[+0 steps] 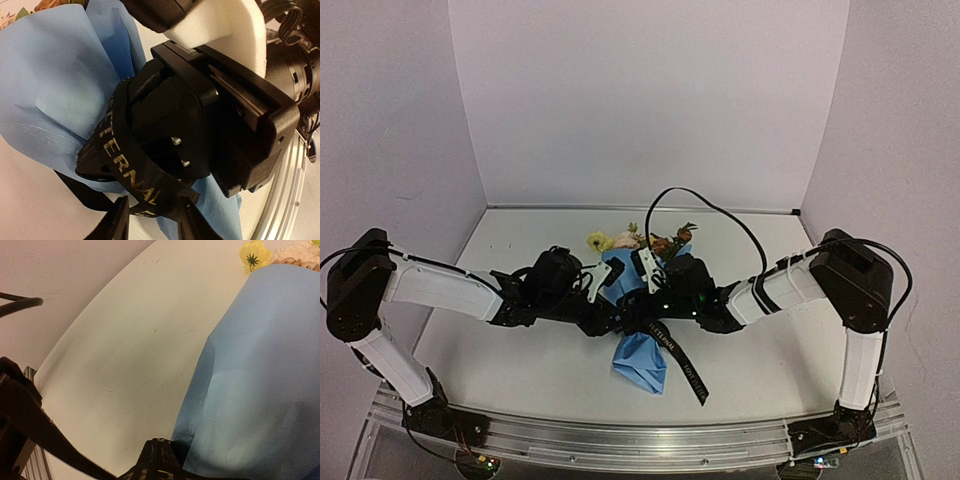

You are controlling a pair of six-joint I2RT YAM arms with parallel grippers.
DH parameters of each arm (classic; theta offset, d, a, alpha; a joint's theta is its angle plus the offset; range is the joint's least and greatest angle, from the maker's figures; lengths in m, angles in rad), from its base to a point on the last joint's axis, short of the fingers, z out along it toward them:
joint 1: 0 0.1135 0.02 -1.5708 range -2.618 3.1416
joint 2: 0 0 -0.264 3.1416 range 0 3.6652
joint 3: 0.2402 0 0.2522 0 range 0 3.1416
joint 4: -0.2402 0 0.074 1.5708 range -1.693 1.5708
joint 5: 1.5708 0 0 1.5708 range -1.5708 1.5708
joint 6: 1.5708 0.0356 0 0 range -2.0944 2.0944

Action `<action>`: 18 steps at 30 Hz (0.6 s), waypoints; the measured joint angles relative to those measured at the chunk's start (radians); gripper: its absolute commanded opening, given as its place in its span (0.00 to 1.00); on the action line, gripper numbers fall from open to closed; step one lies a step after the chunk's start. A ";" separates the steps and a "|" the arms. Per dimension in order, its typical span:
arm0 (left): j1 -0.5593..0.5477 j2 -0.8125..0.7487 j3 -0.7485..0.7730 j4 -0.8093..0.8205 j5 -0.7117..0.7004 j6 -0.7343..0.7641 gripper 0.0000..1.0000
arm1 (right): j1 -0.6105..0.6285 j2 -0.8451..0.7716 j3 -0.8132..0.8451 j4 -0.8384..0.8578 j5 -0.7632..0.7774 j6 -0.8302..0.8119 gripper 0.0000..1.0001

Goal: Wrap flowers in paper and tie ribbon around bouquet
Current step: Cross the half-tied ribbon over the folded bouquet.

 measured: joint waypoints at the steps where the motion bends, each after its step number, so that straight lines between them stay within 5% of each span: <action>1: 0.000 -0.002 0.000 0.000 -0.009 -0.003 0.43 | 0.000 0.000 0.000 0.000 0.000 0.000 0.00; 11: 0.000 -0.122 -0.057 0.031 -0.102 -0.026 0.53 | 0.000 0.000 0.000 0.000 -0.007 0.012 0.00; 18: 0.016 -0.155 -0.109 0.063 -0.141 -0.051 0.36 | 0.000 0.000 0.000 0.000 -0.011 0.021 0.00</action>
